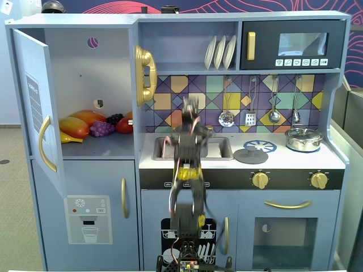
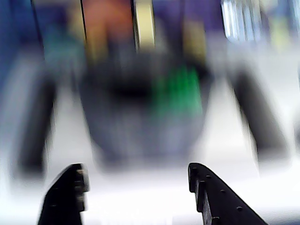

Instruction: Pick up the green pineapple from the left cabinet and place it in the gray recipient

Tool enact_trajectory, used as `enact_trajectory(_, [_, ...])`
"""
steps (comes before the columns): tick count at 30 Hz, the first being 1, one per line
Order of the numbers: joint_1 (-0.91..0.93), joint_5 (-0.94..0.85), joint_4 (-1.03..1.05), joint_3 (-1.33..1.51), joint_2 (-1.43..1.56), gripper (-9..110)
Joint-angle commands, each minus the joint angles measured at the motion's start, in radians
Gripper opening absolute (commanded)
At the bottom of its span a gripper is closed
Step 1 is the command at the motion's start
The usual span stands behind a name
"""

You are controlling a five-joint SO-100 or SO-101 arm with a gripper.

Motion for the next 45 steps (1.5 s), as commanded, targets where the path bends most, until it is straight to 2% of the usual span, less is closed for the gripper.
enact_trajectory(1, [0.018, 0.028, 0.244, 0.193, 0.221, 14])
enact_trajectory(3, [0.017, 0.041, 0.321, 0.307, 0.281, 11])
enact_trajectory(6, [0.006, 0.066, 0.324, 0.502, 0.322, 9])
enact_trajectory(12, [-0.038, 0.109, 0.207, 0.805, 0.336, 0])
enact_trajectory(20, [-0.040, 0.026, 0.040, 1.066, 0.262, 0])
enact_trajectory(25, [-0.058, 0.048, 0.114, 1.081, 0.261, 0])
enact_trajectory(31, [-0.035, -0.149, 0.422, 1.081, 0.436, 0])
enact_trajectory(36, [-0.017, -0.028, 0.453, 1.081, 0.442, 1])
enact_trajectory(41, [-0.015, -0.011, 0.459, 1.081, 0.442, 5])
enact_trajectory(43, [-0.018, 0.130, 0.469, 1.081, 0.442, 5])
enact_trajectory(45, [-0.020, 0.114, 0.471, 1.081, 0.442, 5])
